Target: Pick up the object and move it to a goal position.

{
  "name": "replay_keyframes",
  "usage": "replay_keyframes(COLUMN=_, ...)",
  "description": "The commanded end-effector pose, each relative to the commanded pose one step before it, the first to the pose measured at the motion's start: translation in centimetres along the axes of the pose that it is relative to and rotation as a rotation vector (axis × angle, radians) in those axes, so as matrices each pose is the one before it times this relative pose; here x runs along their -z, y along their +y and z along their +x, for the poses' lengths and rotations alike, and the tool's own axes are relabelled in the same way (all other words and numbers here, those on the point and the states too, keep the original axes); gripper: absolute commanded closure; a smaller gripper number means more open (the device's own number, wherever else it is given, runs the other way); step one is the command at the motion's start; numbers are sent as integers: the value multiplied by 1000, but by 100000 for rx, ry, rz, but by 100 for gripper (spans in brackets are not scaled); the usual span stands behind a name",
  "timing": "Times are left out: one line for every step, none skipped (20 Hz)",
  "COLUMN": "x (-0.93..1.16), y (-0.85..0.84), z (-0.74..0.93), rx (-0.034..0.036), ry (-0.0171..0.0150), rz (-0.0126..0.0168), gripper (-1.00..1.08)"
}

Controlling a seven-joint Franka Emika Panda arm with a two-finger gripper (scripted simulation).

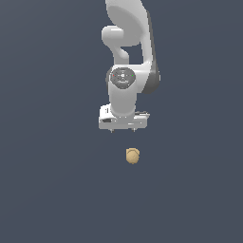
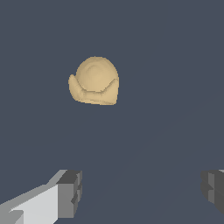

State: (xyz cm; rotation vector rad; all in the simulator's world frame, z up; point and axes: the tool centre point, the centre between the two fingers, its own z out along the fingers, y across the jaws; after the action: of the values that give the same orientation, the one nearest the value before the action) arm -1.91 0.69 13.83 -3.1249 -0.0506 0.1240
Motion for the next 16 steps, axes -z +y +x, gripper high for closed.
replay_keyframes(x=0, y=1, z=0, rx=0, ry=0, rz=0, gripper=-92)
replay_keyframes(x=-28, y=-35, z=-29, rx=60, ry=-113, rz=-53, gripper=-92)
replay_keyframes(x=-70, y=-90, z=-88, rx=157, ry=-307, rz=-139, gripper=-92)
replay_keyframes(x=-115, y=-147, z=-142, rx=258, ry=-503, rz=-230, gripper=-92)
replay_keyframes(x=-163, y=-205, z=-193, rx=357, ry=-697, rz=-326, gripper=-92)
replay_keyframes(x=-203, y=-256, z=-238, rx=443, ry=-867, rz=-416, gripper=-92)
replay_keyframes(x=-188, y=-235, z=-213, rx=401, ry=-789, rz=-390, gripper=-92)
replay_keyframes(x=-137, y=-173, z=-150, rx=287, ry=-570, rz=-291, gripper=-92)
replay_keyframes(x=-92, y=-114, z=-89, rx=180, ry=-363, rz=-191, gripper=-92)
replay_keyframes(x=-40, y=-50, z=-32, rx=69, ry=-148, rz=-83, gripper=-92)
replay_keyframes(x=12, y=14, z=18, rx=-31, ry=56, rz=26, gripper=-92)
replay_keyframes(x=43, y=52, z=19, rx=-58, ry=136, rz=82, gripper=-92)
replay_keyframes(x=15, y=26, z=-23, rx=0, ry=0, rz=0, gripper=-92)
replay_keyframes(x=1, y=-2, z=-2, rx=0, ry=0, rz=0, gripper=-92)
replay_keyframes(x=-33, y=-39, z=51, rx=0, ry=0, rz=0, gripper=-92)
replay_keyframes(x=-16, y=-21, z=86, rx=-99, ry=96, rz=-5, gripper=-92)
